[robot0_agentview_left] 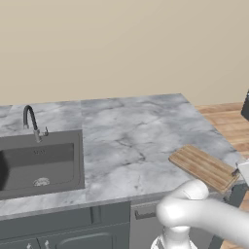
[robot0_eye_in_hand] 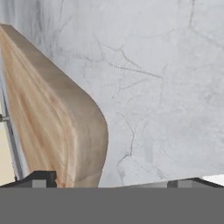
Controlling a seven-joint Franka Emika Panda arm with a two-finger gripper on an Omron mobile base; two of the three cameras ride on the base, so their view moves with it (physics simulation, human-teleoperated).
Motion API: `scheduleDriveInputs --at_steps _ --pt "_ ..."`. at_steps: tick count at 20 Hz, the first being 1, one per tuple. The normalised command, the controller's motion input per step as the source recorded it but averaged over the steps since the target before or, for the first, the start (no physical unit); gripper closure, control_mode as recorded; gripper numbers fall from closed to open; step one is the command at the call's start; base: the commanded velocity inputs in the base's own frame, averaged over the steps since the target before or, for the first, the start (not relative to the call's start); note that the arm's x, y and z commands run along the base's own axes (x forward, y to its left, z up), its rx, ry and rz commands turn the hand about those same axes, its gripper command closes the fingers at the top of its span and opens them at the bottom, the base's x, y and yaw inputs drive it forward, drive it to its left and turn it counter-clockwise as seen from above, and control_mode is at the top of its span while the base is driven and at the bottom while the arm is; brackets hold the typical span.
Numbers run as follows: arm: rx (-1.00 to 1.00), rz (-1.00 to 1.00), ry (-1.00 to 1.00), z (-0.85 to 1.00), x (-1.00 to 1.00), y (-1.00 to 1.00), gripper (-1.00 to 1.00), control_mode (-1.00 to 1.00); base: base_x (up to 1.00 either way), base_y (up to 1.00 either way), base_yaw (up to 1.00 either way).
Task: Move the cutting board and knife to the sink. Then move spray from the cabinet to the counter.
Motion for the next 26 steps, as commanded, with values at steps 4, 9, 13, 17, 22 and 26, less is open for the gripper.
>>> scheduleDriveInputs --at_steps 4,9,13,17,22,26 --pt "0.01 0.0 0.0 0.0 -0.14 0.15 -1.0 -1.0 0.0 0.0 0.0" --pt "0.0 0.0 -0.08 0.0 -0.57 0.15 -1.0 -1.0 0.0 0.0 0.0" --pt "0.0 0.0 -0.13 0.04 -0.23 0.23 -1.0 -1.0 0.0 0.0 0.0" --pt "-0.05 0.0 -0.02 0.05 0.07 0.62 -1.0 -1.0 0.0 0.0 0.0" --pt "-0.04 0.0 0.0 0.0 0.14 0.71 -1.0 -1.0 0.0 0.0 0.0" --pt "-0.01 0.0 0.0 0.0 0.1 0.49 -1.0 -1.0 0.0 0.0 0.0"
